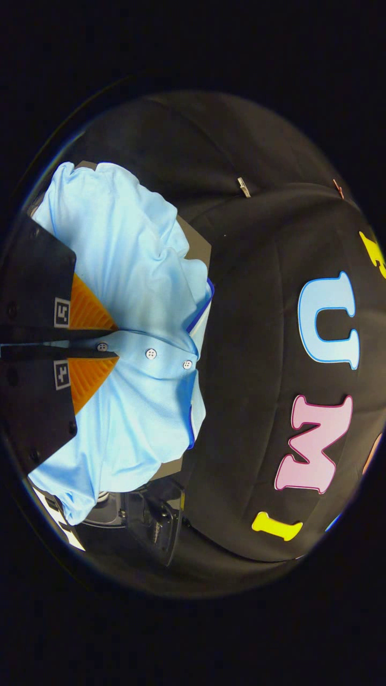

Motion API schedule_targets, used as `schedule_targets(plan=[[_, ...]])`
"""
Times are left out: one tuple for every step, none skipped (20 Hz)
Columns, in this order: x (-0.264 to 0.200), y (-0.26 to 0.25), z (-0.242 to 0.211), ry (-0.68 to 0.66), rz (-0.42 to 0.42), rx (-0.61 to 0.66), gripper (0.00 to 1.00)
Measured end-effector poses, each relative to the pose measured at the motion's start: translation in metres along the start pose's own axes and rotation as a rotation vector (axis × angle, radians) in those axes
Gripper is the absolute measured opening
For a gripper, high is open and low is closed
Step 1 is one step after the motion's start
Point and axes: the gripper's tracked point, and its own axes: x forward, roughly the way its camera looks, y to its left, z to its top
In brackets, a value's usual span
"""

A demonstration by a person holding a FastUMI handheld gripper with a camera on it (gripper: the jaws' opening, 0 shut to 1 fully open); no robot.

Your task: Put the clothes into the washing machine and then close the washing machine lid.

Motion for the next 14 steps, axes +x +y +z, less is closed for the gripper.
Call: schedule_targets(plan=[[0.001, -0.001, 0.0, -0.007, 0.01, -0.008, 0.07], [-0.001, -0.002, 0.001, -0.022, 0.019, -0.007, 0.07], [-0.004, -0.003, 0.004, -0.044, 0.03, 0.001, 0.07], [-0.006, -0.004, 0.007, -0.064, 0.041, 0.005, 0.07], [-0.009, -0.003, 0.01, -0.079, 0.057, 0.009, 0.07], [-0.013, -0.003, 0.013, -0.095, 0.073, 0.007, 0.07], [-0.018, -0.002, 0.015, -0.103, 0.089, 0.008, 0.07], [-0.024, -0.004, 0.02, -0.117, 0.101, 0.012, 0.07], [-0.029, -0.005, 0.023, -0.13, 0.113, 0.021, 0.07], [-0.034, -0.005, 0.027, -0.141, 0.125, 0.03, 0.07], [-0.04, -0.005, 0.029, -0.148, 0.14, 0.032, 0.07], [-0.044, -0.007, 0.029, -0.15, 0.158, 0.029, 0.07], [-0.047, -0.009, 0.03, -0.152, 0.175, 0.023, 0.07], [-0.052, -0.012, 0.029, -0.158, 0.189, 0.007, 0.07]])
